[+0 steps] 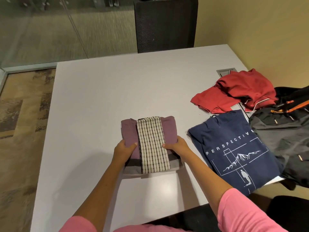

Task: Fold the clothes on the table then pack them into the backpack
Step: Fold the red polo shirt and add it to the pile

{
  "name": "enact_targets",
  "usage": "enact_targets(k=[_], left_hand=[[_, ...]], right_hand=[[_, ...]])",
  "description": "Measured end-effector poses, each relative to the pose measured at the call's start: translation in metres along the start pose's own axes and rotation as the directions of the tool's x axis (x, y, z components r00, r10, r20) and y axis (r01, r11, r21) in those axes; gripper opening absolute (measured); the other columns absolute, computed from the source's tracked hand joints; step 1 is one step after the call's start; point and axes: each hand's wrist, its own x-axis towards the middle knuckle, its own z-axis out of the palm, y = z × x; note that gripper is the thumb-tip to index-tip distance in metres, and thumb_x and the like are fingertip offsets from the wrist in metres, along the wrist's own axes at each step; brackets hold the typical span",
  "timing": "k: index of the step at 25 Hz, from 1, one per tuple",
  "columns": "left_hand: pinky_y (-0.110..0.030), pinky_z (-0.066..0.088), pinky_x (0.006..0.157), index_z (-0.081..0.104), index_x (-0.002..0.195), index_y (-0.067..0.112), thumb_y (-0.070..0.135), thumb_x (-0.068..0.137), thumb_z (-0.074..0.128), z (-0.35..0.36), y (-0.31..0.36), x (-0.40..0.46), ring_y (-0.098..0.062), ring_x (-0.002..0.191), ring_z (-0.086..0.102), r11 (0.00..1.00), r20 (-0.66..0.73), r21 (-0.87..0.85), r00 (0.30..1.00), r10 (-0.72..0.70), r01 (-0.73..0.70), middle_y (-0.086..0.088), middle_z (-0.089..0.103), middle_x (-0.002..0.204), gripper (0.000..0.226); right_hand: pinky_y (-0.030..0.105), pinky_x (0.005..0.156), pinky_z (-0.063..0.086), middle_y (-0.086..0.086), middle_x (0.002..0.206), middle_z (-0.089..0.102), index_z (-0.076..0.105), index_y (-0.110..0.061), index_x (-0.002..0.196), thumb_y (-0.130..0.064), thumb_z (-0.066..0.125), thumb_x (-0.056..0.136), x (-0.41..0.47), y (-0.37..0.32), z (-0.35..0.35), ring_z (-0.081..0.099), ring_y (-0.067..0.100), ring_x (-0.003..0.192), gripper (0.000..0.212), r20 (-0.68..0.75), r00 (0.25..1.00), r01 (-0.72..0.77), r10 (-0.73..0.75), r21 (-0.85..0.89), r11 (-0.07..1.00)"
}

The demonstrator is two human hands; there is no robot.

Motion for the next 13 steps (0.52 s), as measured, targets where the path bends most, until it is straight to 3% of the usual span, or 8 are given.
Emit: enact_targets(k=[3,5,10,13], left_hand=[[-0.016,0.039,0.058,0.057,0.108,0.009,0.025,0.092,0.061,0.006,0.012,-0.012,-0.020,0.082,0.058,0.985,-0.032,0.099,0.988,0.148,-0.144,0.002,0.059,0.088,0.023],[-0.017,0.040,0.057,0.057,0.100,0.011,0.023,0.092,0.061,0.010,0.020,-0.019,-0.023,0.082,0.061,0.977,-0.036,0.085,0.979,0.199,-0.196,0.006,0.058,0.081,0.015],[-0.016,0.046,0.065,0.046,0.119,0.024,0.026,0.093,0.060,0.045,0.057,-0.043,-0.009,0.088,0.060,0.967,0.030,-0.076,0.968,0.248,-0.245,0.009,0.059,0.099,0.030],[-0.024,0.054,0.074,0.044,0.124,0.022,0.027,0.091,0.063,0.086,0.087,-0.058,-0.010,0.095,0.063,0.945,0.126,-0.233,0.956,0.264,-0.230,0.006,0.061,0.107,0.038]], right_hand=[[0.036,0.081,0.056,0.005,0.112,0.063,0.050,-0.017,0.119,-0.005,0.077,0.074,-0.008,-0.005,0.000,0.063,0.024,0.100,0.053,0.041,0.998,0.054,-0.057,0.071,0.996],[0.035,0.079,0.055,0.003,0.109,0.062,0.050,-0.019,0.116,-0.005,0.075,0.075,-0.014,-0.012,-0.006,0.062,0.023,0.099,0.050,0.021,0.993,0.113,-0.113,-0.022,0.993],[0.023,0.068,0.046,-0.003,0.104,0.059,0.051,-0.017,0.120,-0.005,0.074,0.075,-0.042,-0.035,-0.058,0.056,0.014,0.092,0.052,-0.092,0.948,0.278,-0.305,-0.226,0.933],[0.020,0.065,0.045,-0.005,0.098,0.060,0.053,-0.020,0.117,-0.004,0.073,0.076,-0.064,-0.049,-0.117,0.056,0.012,0.086,0.049,-0.163,0.919,0.299,-0.358,-0.301,0.905]])
